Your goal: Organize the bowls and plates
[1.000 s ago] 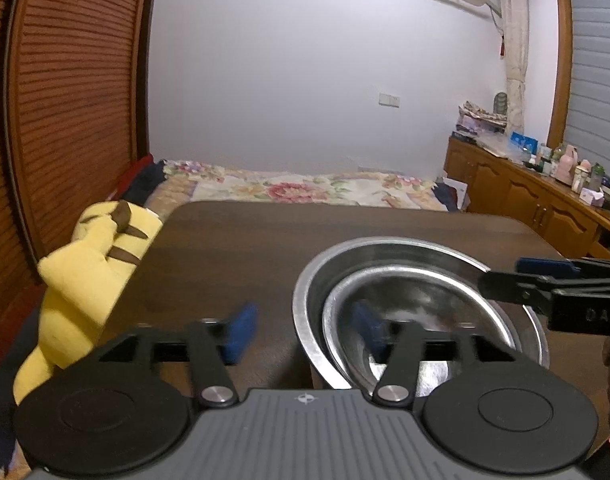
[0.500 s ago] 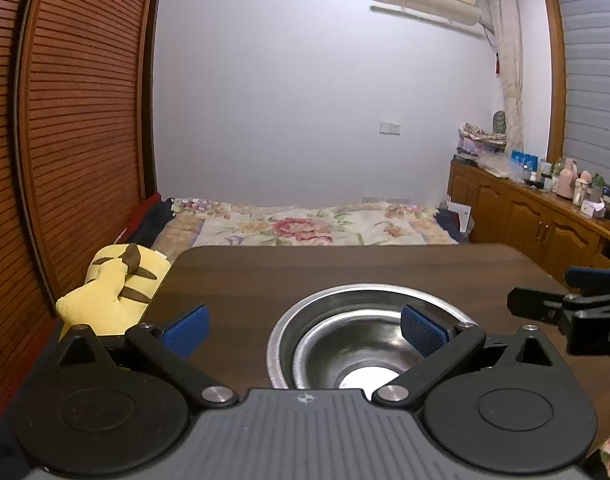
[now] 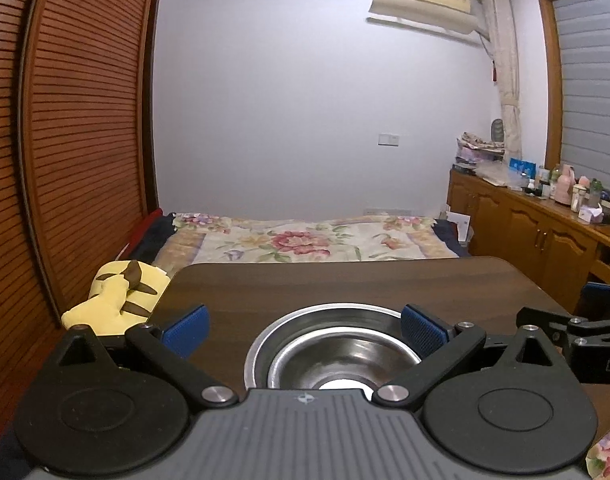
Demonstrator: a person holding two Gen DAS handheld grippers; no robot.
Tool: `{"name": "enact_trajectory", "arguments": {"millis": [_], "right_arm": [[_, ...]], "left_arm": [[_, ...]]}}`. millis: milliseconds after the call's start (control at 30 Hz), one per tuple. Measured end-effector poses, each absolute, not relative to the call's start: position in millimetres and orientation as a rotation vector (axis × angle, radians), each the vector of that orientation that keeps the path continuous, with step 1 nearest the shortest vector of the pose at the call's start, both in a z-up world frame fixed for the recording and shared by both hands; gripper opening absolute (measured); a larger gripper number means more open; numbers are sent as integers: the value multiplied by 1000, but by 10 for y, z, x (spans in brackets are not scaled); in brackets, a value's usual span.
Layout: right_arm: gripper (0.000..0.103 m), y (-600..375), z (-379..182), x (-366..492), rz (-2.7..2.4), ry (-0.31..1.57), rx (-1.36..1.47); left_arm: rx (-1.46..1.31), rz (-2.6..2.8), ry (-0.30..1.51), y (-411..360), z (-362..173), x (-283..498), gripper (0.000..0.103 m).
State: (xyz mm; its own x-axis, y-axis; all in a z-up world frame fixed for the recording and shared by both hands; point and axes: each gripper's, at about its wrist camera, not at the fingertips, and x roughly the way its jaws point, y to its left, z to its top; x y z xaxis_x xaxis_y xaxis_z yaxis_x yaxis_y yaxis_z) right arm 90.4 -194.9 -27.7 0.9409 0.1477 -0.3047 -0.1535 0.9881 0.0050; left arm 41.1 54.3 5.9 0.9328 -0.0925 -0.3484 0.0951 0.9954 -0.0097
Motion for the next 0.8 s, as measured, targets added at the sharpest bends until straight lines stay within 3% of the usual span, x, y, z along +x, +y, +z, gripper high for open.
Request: {"name": "enact_trajectory", "arguments": {"millis": [800], "right_arm": [[103, -2127, -343, 761, 136, 315, 15]], "left_arm": [[51, -85, 421, 307, -199, 130, 103]]}}
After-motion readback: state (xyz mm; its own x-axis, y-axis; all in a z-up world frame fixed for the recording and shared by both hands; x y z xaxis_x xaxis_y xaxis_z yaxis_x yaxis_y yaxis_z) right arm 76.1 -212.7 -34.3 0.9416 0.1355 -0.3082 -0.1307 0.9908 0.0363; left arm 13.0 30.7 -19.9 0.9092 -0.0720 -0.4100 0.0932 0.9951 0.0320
